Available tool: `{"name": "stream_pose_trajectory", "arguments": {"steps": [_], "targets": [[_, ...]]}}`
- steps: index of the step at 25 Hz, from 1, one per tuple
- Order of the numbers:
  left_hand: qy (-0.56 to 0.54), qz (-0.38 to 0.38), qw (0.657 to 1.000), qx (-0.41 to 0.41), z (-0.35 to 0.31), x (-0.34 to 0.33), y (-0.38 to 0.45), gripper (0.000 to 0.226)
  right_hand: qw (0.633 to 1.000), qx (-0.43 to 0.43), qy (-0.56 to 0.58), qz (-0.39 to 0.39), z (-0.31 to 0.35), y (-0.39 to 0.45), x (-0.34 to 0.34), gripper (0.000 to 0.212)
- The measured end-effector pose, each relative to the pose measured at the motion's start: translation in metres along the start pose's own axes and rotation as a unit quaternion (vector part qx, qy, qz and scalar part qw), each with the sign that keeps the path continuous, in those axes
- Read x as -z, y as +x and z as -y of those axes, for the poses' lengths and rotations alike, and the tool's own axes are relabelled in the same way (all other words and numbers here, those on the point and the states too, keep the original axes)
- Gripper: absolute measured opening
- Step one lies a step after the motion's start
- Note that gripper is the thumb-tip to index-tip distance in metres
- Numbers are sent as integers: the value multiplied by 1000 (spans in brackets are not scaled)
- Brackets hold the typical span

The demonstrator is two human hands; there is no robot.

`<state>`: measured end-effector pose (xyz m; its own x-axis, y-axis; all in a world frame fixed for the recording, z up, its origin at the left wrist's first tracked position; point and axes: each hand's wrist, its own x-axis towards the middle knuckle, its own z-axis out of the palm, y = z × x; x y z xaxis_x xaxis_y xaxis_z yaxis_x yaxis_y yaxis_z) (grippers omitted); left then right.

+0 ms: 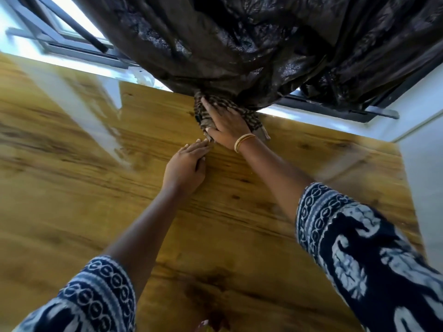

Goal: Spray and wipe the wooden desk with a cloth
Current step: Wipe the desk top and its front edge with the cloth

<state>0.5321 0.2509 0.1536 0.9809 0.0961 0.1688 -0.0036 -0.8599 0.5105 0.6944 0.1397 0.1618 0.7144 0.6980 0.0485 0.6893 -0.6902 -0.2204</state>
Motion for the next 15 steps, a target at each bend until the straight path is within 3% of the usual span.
{"name": "stream_pose_trajectory", "arguments": {"steps": [3, 10, 12, 15], "targets": [[-28, -24, 999, 10, 14, 13, -35, 40, 995, 51, 77, 47, 21, -12, 4, 61], [-4, -89, 992, 88, 48, 41, -138, 44, 964, 29, 251, 86, 93, -86, -5, 53], [18, -83, 992, 91, 51, 45, -157, 45, 955, 13, 287, 74, 106, -120, -9, 51], [63, -61, 994, 69, 45, 48, -170, 50, 949, -30, 314, -7, 118, -150, -8, 46]]}}
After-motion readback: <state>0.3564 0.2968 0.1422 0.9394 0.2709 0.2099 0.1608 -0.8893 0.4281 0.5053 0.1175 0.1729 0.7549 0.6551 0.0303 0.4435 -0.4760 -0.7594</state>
